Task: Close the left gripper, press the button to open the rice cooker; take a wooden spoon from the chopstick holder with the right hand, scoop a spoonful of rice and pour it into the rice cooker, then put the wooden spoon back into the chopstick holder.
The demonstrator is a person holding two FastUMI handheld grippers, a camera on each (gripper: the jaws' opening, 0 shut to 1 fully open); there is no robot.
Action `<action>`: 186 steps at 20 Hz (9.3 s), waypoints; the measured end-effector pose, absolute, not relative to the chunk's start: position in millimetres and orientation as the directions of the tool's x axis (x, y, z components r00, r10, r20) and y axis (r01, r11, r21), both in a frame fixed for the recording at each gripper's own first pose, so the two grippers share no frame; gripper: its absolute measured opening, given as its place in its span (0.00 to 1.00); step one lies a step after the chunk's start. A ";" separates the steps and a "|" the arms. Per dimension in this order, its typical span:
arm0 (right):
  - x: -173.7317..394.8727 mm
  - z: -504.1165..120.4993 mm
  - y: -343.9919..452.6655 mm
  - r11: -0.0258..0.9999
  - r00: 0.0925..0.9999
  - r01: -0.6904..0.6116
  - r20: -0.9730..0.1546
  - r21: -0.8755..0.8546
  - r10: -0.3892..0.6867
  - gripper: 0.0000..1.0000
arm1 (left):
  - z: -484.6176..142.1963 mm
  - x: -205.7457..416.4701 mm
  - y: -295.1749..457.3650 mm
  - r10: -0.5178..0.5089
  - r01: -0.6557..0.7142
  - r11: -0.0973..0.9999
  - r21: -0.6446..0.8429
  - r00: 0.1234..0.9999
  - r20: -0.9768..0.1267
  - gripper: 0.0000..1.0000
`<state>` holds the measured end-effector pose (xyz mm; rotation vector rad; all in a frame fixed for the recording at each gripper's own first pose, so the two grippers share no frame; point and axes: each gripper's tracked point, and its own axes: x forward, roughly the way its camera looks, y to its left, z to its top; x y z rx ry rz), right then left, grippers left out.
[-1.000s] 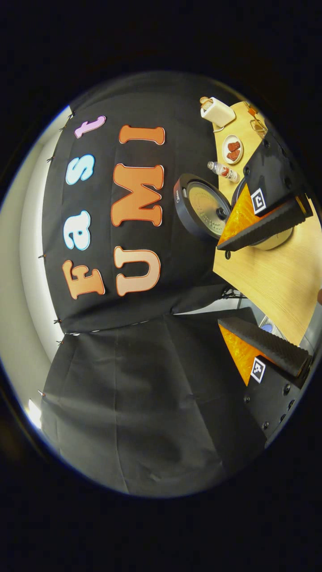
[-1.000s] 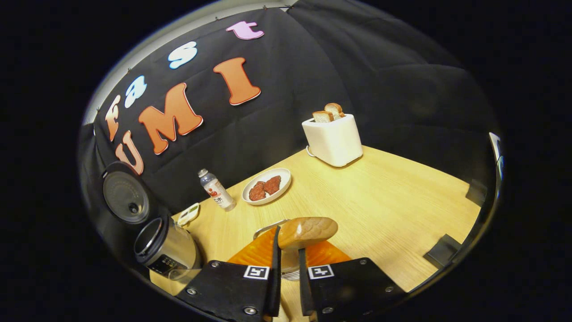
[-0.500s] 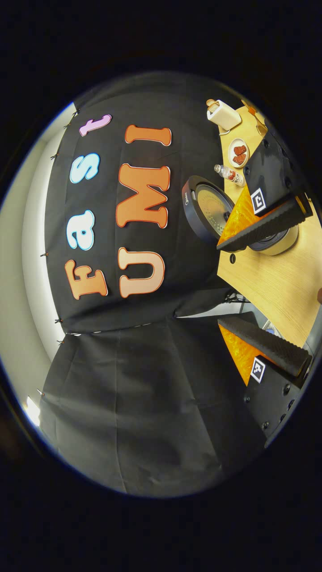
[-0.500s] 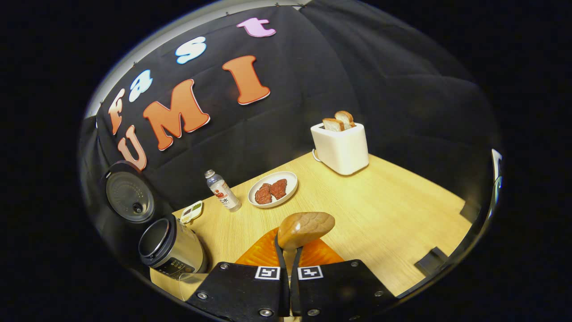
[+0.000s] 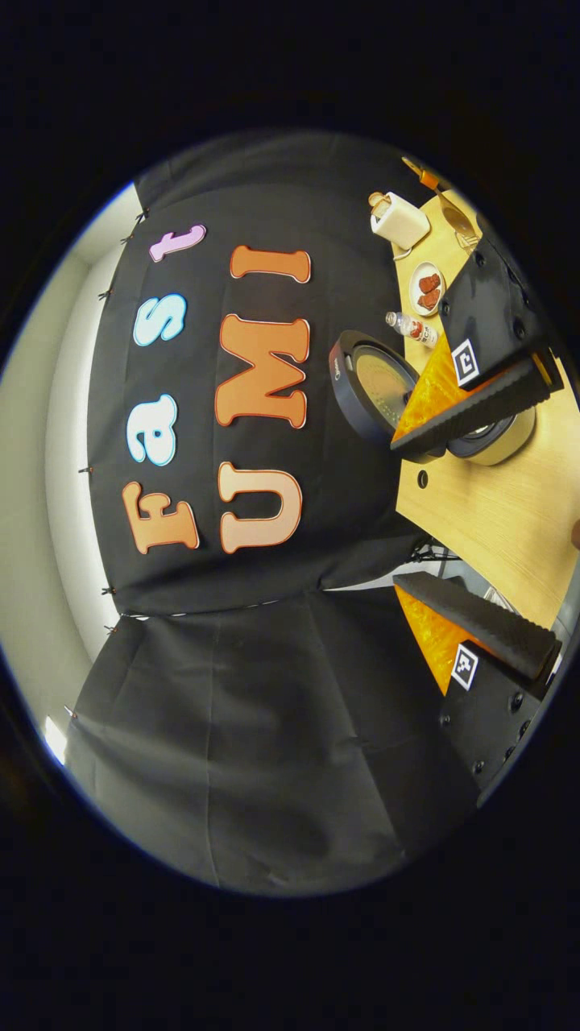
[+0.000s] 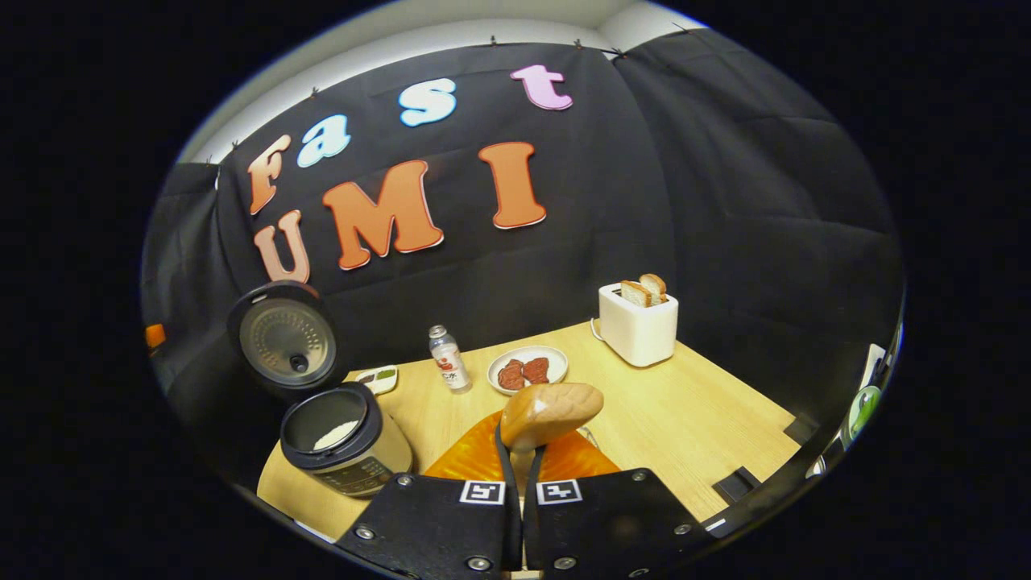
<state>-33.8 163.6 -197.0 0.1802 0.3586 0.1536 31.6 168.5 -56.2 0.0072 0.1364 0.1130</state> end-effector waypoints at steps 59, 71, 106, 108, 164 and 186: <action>-68.3 -243.4 231.4 0.259 0.822 0.227 -0.327 0.939 0.467 0.00 | -61.4 46.8 175.5 0.057 -0.057 0.998 0.005 0.989 -0.140 1.00; -4.5 -135.1 279.9 0.295 0.816 0.047 -0.207 0.954 0.540 0.00 | -63.1 43.1 179.0 0.070 -0.068 0.998 0.019 0.987 -0.143 1.00; 68.6 -126.7 396.1 0.755 0.813 -0.306 -0.253 0.580 0.525 0.00 | -78.5 73.0 185.9 0.067 -0.068 0.998 -0.002 0.983 -0.172 1.00; 68.3 -126.7 397.9 0.767 0.809 -0.328 -0.255 0.551 0.529 0.00 | -78.1 74.1 188.1 0.069 -0.071 0.997 -0.006 0.983 -0.171 1.00; 81.2 -117.4 207.8 0.913 0.889 -0.309 -0.261 0.265 0.376 0.00 | -34.6 75.0 218.1 0.158 -0.162 0.986 -0.038 0.984 -0.083 1.00; 87.8 -332.1 108.3 0.937 0.807 -0.089 -0.527 0.338 0.267 0.00 | -31.3 49.4 177.5 0.151 -0.150 0.989 0.012 0.982 -0.118 1.00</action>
